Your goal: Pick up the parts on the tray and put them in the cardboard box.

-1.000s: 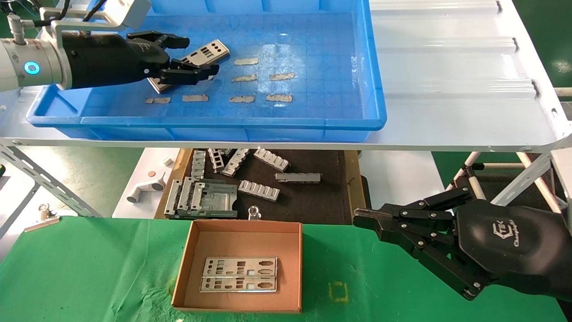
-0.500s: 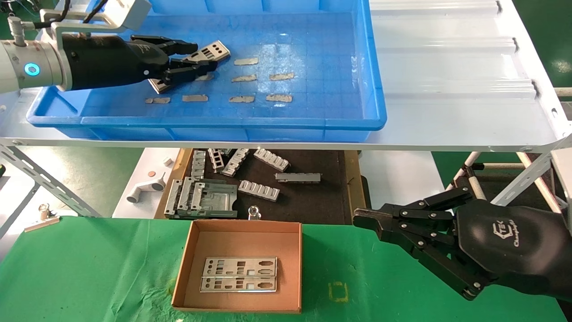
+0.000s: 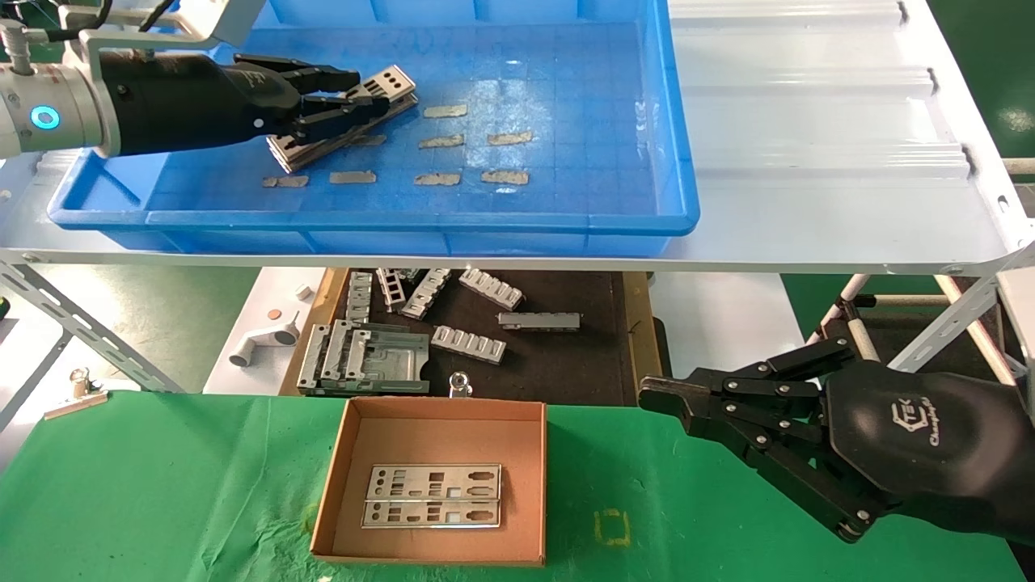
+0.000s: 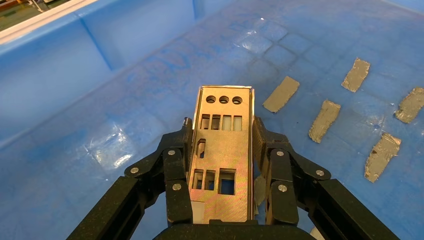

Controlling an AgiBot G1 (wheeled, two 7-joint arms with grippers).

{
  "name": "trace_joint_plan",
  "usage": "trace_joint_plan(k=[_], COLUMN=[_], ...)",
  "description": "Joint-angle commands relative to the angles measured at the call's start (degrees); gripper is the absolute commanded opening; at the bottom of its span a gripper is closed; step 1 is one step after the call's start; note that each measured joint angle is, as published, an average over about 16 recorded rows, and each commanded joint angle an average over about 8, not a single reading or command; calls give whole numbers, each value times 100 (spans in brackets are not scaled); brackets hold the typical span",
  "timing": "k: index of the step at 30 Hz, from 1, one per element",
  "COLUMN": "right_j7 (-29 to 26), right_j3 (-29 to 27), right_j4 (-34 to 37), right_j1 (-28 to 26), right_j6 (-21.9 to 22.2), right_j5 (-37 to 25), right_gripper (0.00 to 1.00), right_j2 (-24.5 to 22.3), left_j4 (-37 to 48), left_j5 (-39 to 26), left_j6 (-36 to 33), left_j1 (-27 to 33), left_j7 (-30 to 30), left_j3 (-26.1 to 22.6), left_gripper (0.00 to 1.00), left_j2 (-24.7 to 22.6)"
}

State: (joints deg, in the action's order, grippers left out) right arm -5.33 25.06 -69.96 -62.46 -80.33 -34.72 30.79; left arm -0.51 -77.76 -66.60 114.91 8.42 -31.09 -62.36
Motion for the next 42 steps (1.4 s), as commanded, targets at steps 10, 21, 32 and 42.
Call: trace_joint_plan(k=[10, 21, 32, 42], right_j7=[0, 0, 0, 0], right_j3=[0, 0, 0, 0], right_j4=[0, 0, 0, 0], right_j1=[0, 0, 0, 0], right_j6=[0, 0, 0, 0], right_j5=[0, 0, 0, 0], right_gripper=[0, 0, 0, 0], right_j2=[0, 0, 0, 0], left_j4=[7, 27, 44, 39], left_j5=[-15, -121, -112, -88], left_j6=[62, 42, 243, 183], left_j1=[19, 22, 13, 14], left_j7=[66, 84, 110, 136], left_j3=[-10, -85, -79, -62], left_gripper=[0, 31, 100, 100], left_j2=[-2, -36, -63, -12])
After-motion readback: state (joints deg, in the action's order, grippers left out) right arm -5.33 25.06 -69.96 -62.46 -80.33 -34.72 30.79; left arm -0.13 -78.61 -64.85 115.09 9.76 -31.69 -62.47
